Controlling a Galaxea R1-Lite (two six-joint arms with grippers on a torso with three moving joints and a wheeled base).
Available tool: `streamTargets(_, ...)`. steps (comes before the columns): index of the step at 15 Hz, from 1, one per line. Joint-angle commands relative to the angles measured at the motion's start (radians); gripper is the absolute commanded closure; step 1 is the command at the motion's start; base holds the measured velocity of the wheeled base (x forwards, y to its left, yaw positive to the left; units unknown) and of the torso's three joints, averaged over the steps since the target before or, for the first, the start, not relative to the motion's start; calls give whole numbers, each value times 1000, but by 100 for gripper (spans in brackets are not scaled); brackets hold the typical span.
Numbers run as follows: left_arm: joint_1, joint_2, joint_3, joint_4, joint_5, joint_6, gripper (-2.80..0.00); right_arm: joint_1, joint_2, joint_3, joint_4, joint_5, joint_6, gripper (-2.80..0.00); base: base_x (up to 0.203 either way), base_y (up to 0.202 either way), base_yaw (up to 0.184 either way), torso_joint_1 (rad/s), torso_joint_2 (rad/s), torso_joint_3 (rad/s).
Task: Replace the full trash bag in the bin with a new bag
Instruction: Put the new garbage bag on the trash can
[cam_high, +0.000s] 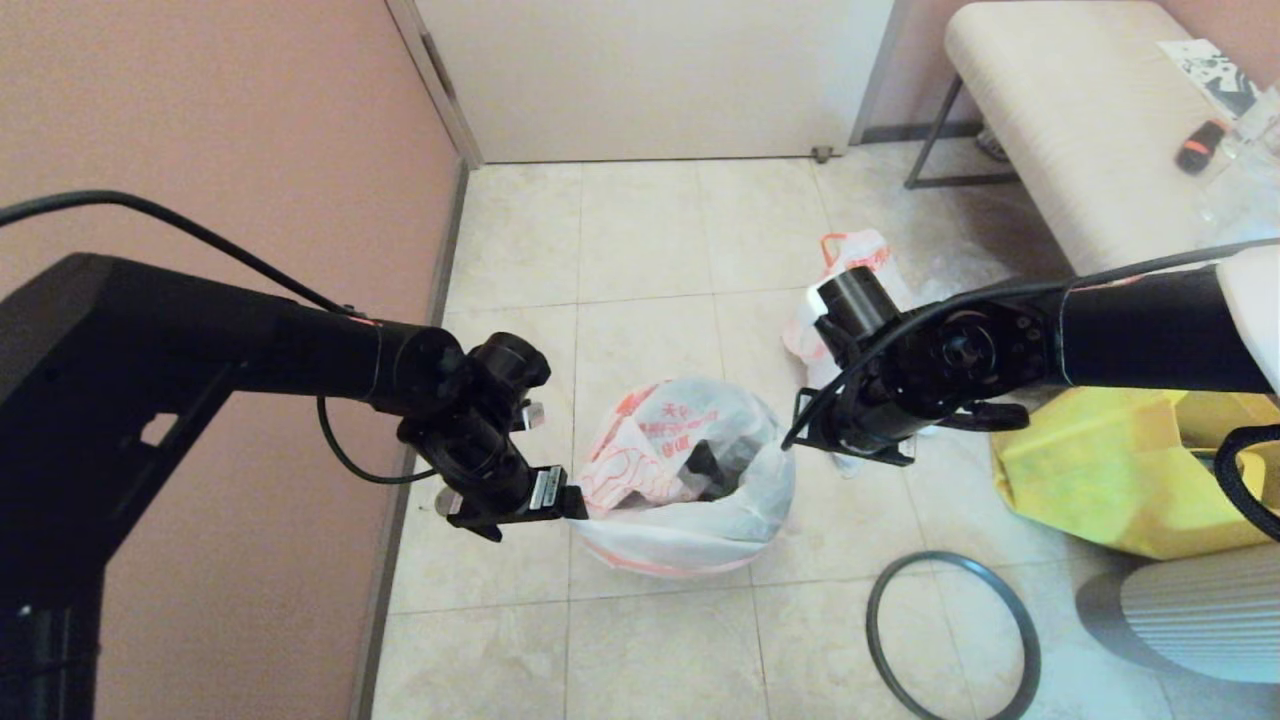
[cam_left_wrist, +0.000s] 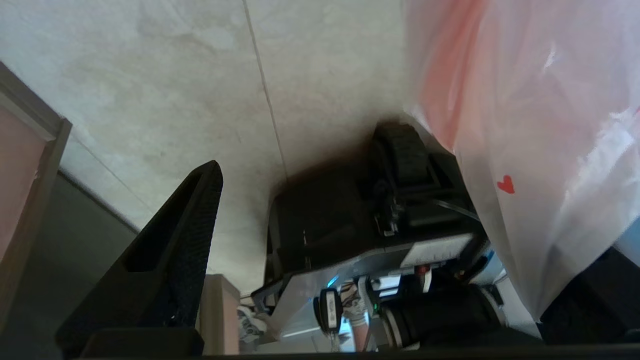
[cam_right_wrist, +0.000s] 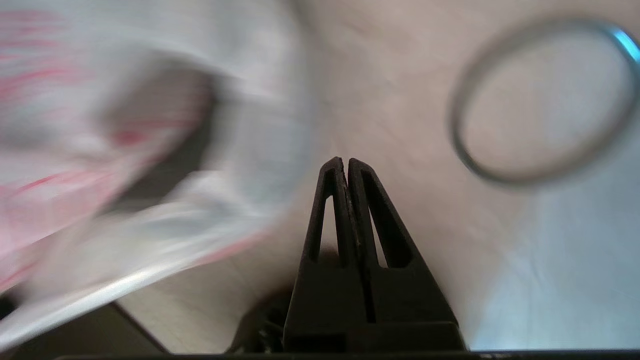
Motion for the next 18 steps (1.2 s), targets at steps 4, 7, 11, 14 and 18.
streamTargets(4,13,78,-11,-35,-4,-8,-280,111,120,-199,-27,107,-106,0,0,0,0,0,0,0)
streamTargets(7,16,76,-10,-47,-39,-9,-280,137,171,-204,-102,159,-126,0,0,0,0,0,0,0)
streamTargets(11,56,66,-12,-82,-133,-12,-280,161,215,-201,-159,235,-124,0,0,0,0,0,0,0)
streamTargets(14,56,79,-10,-118,-133,-33,-280,213,228,-187,-120,237,-80,0,0,0,0,0,0,0)
streamTargets(18,71,92,-13,-129,-135,-34,-280,236,287,-190,-105,264,-68,0,0,0,0,0,0,0)
